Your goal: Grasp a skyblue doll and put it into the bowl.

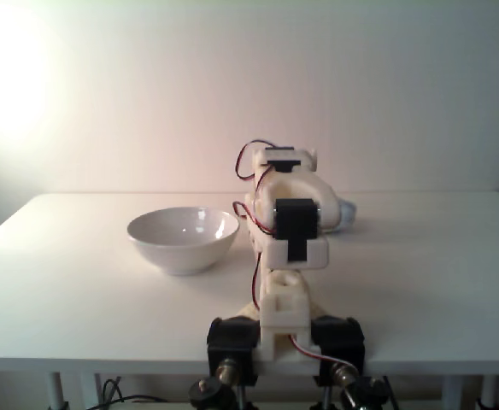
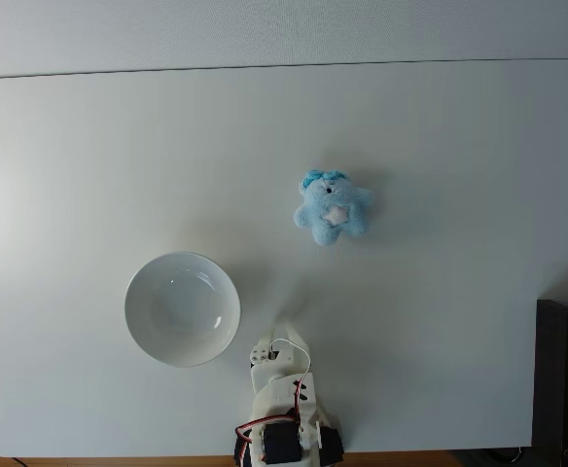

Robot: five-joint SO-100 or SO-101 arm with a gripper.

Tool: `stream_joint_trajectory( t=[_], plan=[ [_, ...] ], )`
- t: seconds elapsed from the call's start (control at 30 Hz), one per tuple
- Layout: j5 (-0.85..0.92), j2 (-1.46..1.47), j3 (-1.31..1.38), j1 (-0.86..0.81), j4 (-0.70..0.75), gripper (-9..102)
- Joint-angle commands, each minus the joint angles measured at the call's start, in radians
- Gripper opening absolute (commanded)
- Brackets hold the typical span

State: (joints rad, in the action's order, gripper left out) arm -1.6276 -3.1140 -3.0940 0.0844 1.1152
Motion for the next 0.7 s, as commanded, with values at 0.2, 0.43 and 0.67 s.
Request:
stream_joint_trajectory(
  t=[0.2, 0.43, 0.67],
  plan=[
    [0.002, -0.290, 0.209, -0.003, -0.017, 7],
    [0.003, -0.291, 0.373, -0.005, -0.017, 8],
    [0.006, -0.287, 0.459, -0.005, -0.017, 32]
  ],
)
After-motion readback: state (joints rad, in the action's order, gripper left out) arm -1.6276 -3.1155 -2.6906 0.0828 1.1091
